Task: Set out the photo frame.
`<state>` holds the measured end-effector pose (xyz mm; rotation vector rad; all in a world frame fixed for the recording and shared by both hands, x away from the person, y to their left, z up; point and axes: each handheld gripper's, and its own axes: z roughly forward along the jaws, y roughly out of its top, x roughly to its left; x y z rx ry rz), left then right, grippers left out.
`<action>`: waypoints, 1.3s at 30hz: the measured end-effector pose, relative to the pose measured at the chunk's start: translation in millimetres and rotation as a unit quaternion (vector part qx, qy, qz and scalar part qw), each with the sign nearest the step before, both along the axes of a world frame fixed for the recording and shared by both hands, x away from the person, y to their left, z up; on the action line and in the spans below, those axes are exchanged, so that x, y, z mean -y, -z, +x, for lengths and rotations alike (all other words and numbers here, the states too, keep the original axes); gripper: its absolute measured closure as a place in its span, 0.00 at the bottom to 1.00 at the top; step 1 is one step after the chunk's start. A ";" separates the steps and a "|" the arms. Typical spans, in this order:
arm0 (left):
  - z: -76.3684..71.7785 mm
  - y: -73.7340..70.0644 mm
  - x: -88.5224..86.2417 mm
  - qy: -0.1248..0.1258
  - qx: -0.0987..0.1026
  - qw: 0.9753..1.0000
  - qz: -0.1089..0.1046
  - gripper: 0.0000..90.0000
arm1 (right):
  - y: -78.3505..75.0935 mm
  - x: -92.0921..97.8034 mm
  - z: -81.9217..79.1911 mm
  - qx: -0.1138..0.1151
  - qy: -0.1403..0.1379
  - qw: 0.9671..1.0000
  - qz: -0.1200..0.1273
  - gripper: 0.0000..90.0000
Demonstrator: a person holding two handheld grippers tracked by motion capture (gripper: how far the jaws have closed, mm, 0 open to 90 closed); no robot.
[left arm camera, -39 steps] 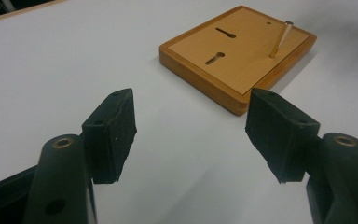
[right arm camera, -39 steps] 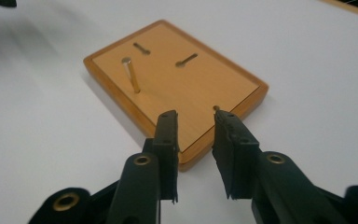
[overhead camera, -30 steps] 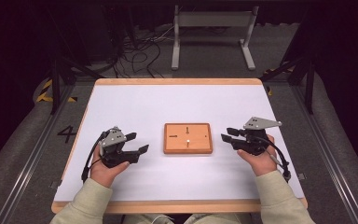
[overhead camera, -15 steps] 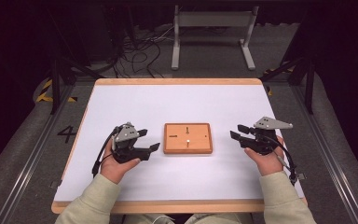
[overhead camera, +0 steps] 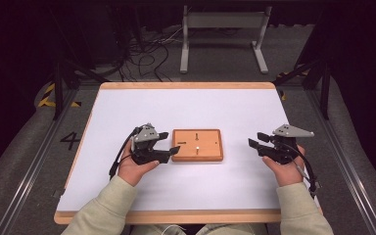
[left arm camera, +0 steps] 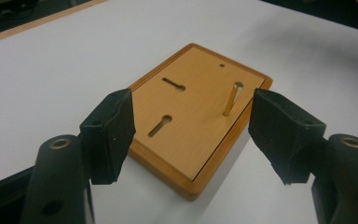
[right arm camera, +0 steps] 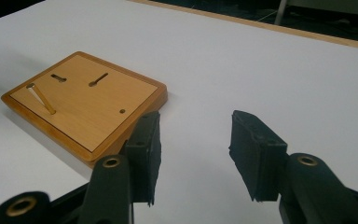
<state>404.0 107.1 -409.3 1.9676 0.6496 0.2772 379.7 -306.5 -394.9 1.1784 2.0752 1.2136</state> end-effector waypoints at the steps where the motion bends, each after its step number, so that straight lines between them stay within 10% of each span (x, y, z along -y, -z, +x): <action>1: 1.3 0.2 2.1 0.004 -0.001 1.000 -0.002 0.36 | -0.1 0.8 -0.1 0.001 0.001 1.000 0.000 0.59; 12: 9.3 4.3 22.8 0.017 -0.014 1.000 -0.017 0.37 | 0.6 2.0 1.2 -0.005 -0.001 1.000 0.001 0.58; 39: 25.3 35.1 72.9 0.073 -0.047 0.995 0.049 0.61 | 7.3 11.2 -6.1 -0.020 0.010 1.000 0.000 0.59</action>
